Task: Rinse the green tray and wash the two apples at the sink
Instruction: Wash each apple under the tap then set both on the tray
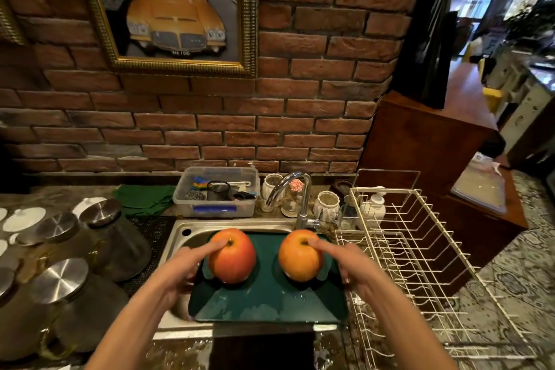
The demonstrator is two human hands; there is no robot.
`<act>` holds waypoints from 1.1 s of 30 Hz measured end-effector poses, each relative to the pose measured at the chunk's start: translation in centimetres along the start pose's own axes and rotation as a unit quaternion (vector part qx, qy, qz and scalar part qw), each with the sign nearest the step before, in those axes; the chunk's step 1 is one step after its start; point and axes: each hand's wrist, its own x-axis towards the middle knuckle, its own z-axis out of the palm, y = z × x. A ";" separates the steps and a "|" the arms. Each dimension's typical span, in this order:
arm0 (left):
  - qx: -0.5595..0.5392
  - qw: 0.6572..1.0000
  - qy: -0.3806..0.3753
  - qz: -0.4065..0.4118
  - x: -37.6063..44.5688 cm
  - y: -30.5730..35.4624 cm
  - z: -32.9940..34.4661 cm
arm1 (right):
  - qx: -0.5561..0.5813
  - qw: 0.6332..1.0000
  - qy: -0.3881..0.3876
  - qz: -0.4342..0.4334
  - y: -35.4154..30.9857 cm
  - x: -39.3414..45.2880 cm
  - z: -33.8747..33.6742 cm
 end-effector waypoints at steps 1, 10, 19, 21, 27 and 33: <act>0.004 1.000 0.003 0.009 -0.2 1.0 0.1 | -0.002 1.000 0.000 -0.007 -1.0 -0.2 -0.5; 0.028 0.998 -0.013 0.049 -0.5 7.3 4.4 | -0.015 0.999 0.011 -0.045 -6.4 -1.6 -7.8; 0.043 0.995 -0.062 0.070 1.4 8.5 15.4 | -0.008 0.998 0.047 -0.031 -4.6 -2.1 -18.4; 0.048 0.995 -0.056 0.063 1.8 8.4 18.1 | -0.010 0.998 0.055 -0.031 -3.9 -2.1 -20.7; 0.041 0.996 -0.066 0.051 2.5 8.5 24.8 | 0.025 0.996 0.077 -0.021 -1.9 -1.4 -26.3; 0.027 0.997 -0.058 0.032 2.7 8.1 28.5 | 0.034 0.997 0.072 -0.022 -0.7 -0.2 -29.4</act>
